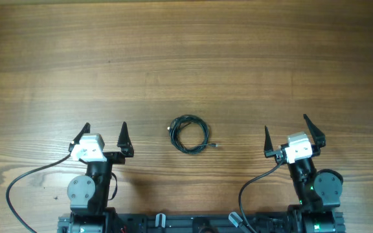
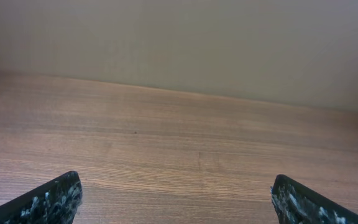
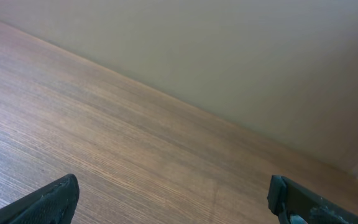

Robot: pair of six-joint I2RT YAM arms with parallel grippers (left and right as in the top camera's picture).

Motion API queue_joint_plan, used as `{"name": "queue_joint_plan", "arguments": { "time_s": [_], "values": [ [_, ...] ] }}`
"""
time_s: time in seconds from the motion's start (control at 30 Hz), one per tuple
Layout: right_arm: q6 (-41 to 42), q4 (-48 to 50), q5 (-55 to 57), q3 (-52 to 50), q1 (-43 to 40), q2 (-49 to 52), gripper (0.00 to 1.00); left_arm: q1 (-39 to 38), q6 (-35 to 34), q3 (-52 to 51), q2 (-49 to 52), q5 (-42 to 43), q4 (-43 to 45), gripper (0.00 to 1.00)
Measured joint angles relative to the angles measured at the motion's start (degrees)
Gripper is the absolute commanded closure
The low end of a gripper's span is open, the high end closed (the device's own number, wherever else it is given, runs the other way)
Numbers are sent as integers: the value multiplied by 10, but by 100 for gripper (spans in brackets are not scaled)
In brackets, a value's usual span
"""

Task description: Untangle cables

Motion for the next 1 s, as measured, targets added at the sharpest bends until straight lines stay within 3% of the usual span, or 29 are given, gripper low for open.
{"name": "queue_joint_plan", "arguments": {
  "time_s": [1.0],
  "values": [
    [0, 33, 0, 0, 0, 4, 0, 0, 9, 0, 0, 5, -3, 0]
  ]
}}
